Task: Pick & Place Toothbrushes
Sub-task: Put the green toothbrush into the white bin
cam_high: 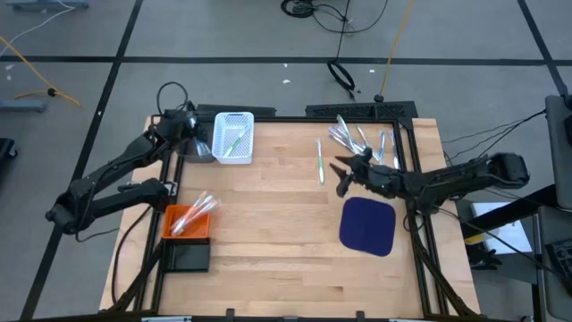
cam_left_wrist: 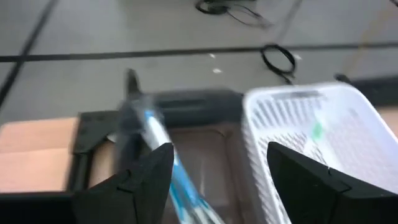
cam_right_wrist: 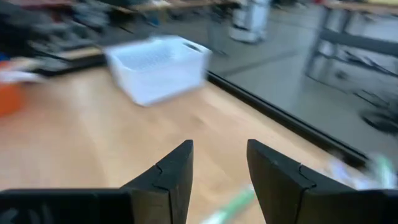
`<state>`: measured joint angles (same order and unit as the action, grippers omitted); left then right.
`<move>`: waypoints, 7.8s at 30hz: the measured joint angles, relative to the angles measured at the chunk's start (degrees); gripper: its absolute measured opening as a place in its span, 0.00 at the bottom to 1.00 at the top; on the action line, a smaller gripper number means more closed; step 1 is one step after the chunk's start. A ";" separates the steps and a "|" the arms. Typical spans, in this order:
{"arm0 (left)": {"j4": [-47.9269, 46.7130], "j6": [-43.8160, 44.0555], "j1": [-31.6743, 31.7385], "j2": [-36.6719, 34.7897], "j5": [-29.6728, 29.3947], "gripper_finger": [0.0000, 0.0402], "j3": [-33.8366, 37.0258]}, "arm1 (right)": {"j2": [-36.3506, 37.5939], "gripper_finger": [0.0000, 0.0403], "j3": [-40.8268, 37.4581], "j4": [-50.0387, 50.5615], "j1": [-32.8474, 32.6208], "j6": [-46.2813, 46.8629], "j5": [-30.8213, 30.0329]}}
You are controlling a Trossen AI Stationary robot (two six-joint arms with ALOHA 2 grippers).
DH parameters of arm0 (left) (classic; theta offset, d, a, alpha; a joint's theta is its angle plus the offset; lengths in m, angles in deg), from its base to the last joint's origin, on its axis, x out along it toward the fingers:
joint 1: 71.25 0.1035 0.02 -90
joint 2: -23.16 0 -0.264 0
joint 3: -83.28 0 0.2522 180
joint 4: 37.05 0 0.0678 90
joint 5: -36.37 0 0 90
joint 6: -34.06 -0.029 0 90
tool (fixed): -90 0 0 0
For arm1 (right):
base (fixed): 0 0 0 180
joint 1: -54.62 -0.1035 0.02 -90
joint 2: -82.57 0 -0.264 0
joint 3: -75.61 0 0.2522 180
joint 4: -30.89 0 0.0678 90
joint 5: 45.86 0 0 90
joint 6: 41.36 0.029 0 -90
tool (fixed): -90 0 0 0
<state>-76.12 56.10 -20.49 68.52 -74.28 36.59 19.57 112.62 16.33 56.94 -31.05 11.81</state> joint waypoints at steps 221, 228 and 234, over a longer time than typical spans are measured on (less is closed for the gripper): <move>20.97 -1.54 -41.71 12.09 -23.50 0.02 -6.08 | -13.05 0.35 3.54 -21.15 -7.18 2.93 18.92; 17.35 -0.49 -32.91 12.78 -20.48 0.02 -6.08 | -13.05 0.35 3.54 -21.13 -7.18 2.91 18.90; 16.08 0.81 -25.71 12.80 -13.78 0.02 -6.08 | -13.05 0.35 3.52 -21.13 -7.18 2.71 18.88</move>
<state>-60.04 56.92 -46.20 81.33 -88.06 30.51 6.52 116.14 -4.80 49.76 -28.34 30.69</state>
